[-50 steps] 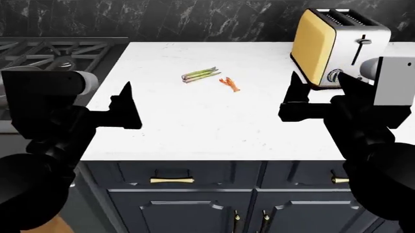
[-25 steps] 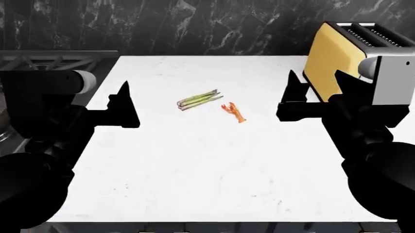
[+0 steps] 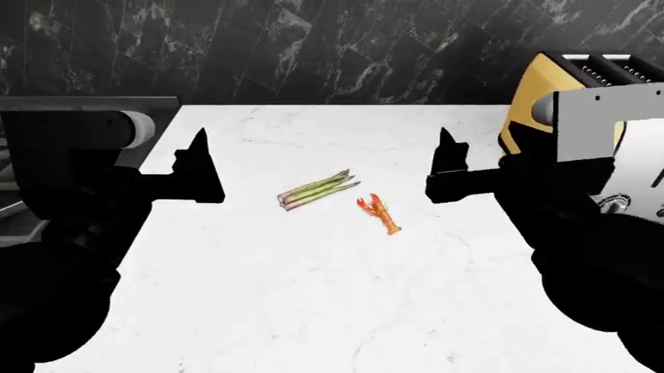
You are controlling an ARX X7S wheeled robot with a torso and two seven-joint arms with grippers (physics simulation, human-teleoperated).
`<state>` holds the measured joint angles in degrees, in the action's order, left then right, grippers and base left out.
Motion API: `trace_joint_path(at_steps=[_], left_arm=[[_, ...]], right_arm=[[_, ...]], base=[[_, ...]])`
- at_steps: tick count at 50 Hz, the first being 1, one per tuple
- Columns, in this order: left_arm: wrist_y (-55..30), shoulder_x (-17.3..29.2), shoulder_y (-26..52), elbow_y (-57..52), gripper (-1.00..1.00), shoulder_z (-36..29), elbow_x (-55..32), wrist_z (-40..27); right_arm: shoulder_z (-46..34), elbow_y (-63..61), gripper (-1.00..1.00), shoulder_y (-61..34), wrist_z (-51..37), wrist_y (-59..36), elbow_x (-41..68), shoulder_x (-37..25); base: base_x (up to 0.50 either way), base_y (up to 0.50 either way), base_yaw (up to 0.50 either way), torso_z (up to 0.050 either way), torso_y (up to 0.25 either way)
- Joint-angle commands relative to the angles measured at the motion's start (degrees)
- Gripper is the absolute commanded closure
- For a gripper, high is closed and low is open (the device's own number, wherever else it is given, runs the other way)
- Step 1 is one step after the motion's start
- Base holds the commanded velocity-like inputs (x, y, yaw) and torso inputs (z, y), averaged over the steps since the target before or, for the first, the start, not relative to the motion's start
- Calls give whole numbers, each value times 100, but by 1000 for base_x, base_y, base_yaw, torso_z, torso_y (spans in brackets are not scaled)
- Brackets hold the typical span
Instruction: Place both pans onto different burners. Then place the asparagus and the shrimp on different pans.
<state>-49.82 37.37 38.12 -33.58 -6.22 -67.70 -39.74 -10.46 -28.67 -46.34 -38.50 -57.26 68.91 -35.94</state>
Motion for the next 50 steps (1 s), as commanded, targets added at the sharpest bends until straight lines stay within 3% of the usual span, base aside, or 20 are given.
trace_joint_path(at_steps=[1,8,21,50], left_arm=[[-8,-34,80,92,-100,-66,16,21],[15,-34,89,138,-100,-72,34,47],[52,-29,46,181,-100,-106,81,84],[132,-36,-21,202,-100,-133,108,92]], right_arm=[[-834,1158,-100,-791,968,-315,-442,67],[-1432,2419,-100,-1347,1731,-56,-1184,326],[-1988,3362,-100,-1368,2332,369,-1711,708],[-1847,1815,-100,-514,1496,-185,-1007,424]], base=[[0,0,0,0,0],[0,0,0,0,0],[0,0,0,0,0],[0,0,0,0,0]])
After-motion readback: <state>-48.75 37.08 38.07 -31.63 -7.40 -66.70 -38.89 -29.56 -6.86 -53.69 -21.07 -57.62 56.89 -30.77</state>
